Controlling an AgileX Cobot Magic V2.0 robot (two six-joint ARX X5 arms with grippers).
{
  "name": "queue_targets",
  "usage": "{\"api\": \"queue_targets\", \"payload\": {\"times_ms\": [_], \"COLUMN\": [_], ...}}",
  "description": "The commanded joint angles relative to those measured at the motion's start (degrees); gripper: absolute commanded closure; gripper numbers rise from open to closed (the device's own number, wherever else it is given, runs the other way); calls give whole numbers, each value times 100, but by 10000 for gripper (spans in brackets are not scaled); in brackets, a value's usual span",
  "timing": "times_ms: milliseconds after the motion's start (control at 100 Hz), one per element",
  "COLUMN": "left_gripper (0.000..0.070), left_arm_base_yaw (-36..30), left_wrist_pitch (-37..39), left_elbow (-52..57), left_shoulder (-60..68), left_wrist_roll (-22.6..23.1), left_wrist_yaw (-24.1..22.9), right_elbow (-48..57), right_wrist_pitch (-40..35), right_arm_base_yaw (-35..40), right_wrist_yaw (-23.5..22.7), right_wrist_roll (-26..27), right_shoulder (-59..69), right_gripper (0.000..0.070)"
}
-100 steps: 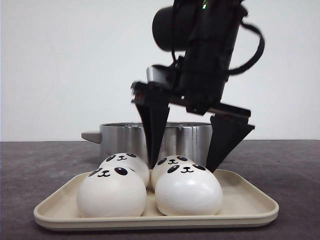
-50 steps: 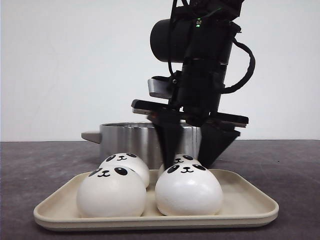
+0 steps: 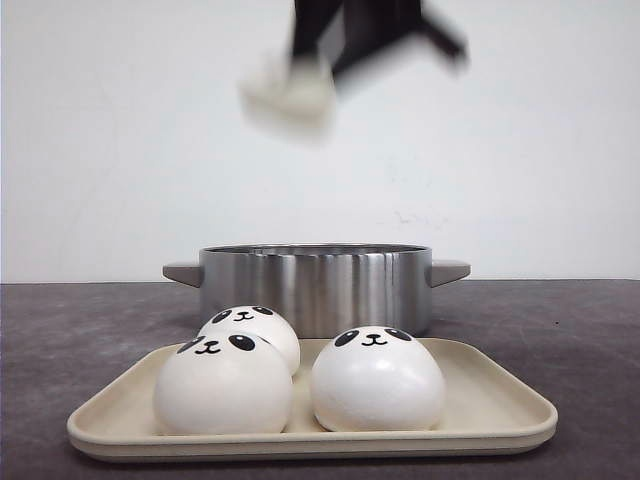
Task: Steam buns
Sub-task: 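Lift the bun with the right gripper and lower it into the steamer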
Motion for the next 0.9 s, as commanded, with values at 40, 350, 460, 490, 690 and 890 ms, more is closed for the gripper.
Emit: {"api": "queue_targets", "payload": {"times_ms": [40,350,460,490,690,890], "left_gripper": [0,0,0,0,0,0], "left_arm_base_yaw": [-26,-26,-26,-26,-26,-26], "left_wrist_pitch": [74,98,81,68,-46,-70], "left_elbow": [66,66,66,66,66,66], "left_shoulder": [31,31,31,31,31,31], "left_wrist_roll": [37,35,33,35,61,85], "left_wrist_yaw": [-31,-28,-26,-26,-28,-28], "right_elbow": [557,1808,1808,1808,1808,1808], "right_wrist_pitch": [289,417,660,750,1478,1867], "right_arm_base_yaw": [-15,-968,-1268,-1327,-1543,-1593], "right_wrist_yaw": [741,1270,1259,1259,1296,1565], "right_wrist_roll": [-210,-955,-994,-1021,-1222,-1224], "right_shoulder": [-186,667,1241,1425,2592,3480], "right_gripper": [694,694,694,694,694,694]}}
